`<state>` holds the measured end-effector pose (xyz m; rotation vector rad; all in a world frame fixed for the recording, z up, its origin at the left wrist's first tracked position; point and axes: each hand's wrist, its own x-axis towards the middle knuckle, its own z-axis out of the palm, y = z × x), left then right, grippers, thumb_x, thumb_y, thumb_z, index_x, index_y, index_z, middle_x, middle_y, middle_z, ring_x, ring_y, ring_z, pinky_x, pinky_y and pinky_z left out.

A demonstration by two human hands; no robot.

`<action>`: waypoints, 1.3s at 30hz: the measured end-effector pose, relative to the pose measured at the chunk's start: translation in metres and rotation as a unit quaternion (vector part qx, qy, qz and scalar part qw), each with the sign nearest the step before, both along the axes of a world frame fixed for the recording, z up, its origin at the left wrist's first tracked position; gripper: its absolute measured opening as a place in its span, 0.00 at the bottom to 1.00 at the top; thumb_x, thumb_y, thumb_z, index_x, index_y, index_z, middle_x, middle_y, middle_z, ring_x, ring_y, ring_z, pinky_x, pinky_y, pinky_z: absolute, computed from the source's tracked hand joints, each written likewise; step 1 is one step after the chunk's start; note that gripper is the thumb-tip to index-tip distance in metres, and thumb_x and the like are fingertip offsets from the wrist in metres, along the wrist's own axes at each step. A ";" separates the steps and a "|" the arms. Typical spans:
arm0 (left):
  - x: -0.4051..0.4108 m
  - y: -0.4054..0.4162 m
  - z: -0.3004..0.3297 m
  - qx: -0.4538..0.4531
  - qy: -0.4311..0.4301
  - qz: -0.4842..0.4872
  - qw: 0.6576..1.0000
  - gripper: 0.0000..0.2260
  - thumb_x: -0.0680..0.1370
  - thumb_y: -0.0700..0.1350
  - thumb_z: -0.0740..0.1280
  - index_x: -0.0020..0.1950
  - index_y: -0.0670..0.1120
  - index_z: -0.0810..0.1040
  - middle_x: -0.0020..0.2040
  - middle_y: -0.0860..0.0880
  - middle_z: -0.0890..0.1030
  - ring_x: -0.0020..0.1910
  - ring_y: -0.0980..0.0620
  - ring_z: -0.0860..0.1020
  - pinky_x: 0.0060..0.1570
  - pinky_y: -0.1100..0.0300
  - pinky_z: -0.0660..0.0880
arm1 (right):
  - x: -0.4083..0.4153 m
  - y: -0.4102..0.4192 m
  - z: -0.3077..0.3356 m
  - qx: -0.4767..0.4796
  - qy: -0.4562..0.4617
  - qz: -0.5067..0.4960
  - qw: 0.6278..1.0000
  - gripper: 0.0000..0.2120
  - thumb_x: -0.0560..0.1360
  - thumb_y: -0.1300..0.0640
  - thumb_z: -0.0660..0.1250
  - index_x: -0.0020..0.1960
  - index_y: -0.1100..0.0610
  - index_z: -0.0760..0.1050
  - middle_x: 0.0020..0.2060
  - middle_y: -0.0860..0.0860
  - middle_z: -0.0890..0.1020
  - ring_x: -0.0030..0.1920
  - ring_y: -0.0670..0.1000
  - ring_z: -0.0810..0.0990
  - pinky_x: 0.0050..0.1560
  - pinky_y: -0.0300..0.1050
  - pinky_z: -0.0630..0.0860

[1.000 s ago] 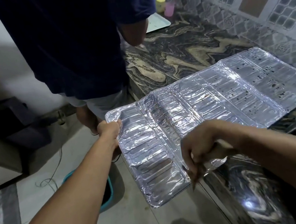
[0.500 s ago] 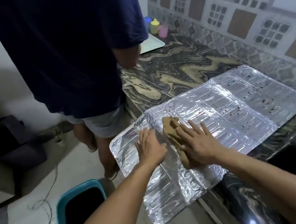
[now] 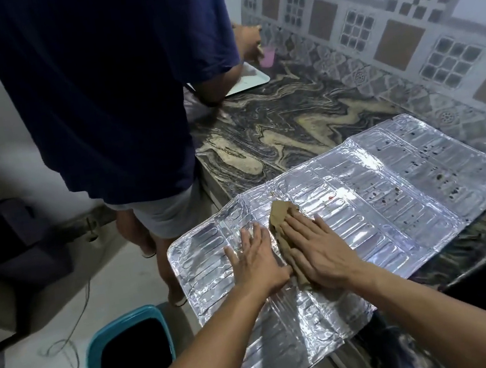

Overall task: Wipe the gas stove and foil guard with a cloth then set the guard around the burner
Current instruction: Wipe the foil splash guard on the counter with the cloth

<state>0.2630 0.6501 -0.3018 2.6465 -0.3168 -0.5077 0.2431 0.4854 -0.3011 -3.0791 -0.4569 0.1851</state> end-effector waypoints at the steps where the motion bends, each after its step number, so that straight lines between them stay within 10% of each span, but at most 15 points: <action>1: 0.001 0.000 0.001 0.002 -0.005 0.000 1.000 0.45 0.73 0.58 0.68 0.79 0.48 0.44 0.80 0.50 0.42 0.78 0.46 0.40 0.73 0.35 0.39 | 0.004 0.002 -0.001 0.000 -0.007 -0.009 1.000 0.32 0.79 0.40 0.38 0.79 0.53 0.47 0.78 0.49 0.47 0.77 0.47 0.39 0.76 0.54 0.38; 18: 0.006 -0.001 0.006 0.055 -0.019 0.009 0.998 0.52 0.66 0.69 0.70 0.79 0.49 0.46 0.80 0.51 0.47 0.79 0.44 0.44 0.71 0.34 0.40 | 0.073 0.016 0.001 0.005 0.005 -0.066 0.998 0.27 0.81 0.41 0.44 0.78 0.48 0.51 0.78 0.48 0.51 0.78 0.50 0.46 0.74 0.60 0.47; 23: 0.007 0.000 0.006 0.045 -0.032 0.007 0.998 0.50 0.67 0.66 0.72 0.79 0.49 0.49 0.80 0.50 0.48 0.79 0.45 0.45 0.71 0.34 0.40 | 0.012 0.003 0.010 0.015 -0.044 -0.063 0.997 0.23 0.74 0.51 0.49 0.63 0.54 0.75 0.65 0.54 0.77 0.64 0.60 0.73 0.56 0.54 0.74; 29: 0.004 0.002 0.005 -0.004 -0.031 0.013 0.999 0.51 0.65 0.64 0.75 0.77 0.48 0.50 0.80 0.50 0.50 0.79 0.46 0.48 0.71 0.34 0.42 | 0.044 0.022 0.048 0.089 -0.081 -0.083 0.989 0.13 0.76 0.60 0.59 0.54 0.58 0.80 0.52 0.56 0.82 0.50 0.57 0.74 0.43 0.45 0.65; 33: 0.008 0.000 0.006 0.020 -0.027 0.014 0.999 0.54 0.63 0.65 0.75 0.77 0.46 0.49 0.79 0.50 0.52 0.78 0.47 0.50 0.71 0.33 0.45 | 0.086 0.037 0.023 0.072 -0.012 -0.008 0.997 0.22 0.75 0.57 0.60 0.69 0.49 0.71 0.72 0.51 0.68 0.70 0.59 0.65 0.65 0.55 0.67; 39: 0.013 0.001 0.009 0.026 -0.003 0.013 1.000 0.56 0.63 0.66 0.74 0.79 0.48 0.45 0.80 0.50 0.48 0.79 0.46 0.48 0.72 0.33 0.44 | 0.040 0.005 0.000 0.124 -0.007 0.014 0.992 0.23 0.75 0.51 0.53 0.67 0.51 0.75 0.69 0.49 0.73 0.73 0.56 0.66 0.69 0.60 0.66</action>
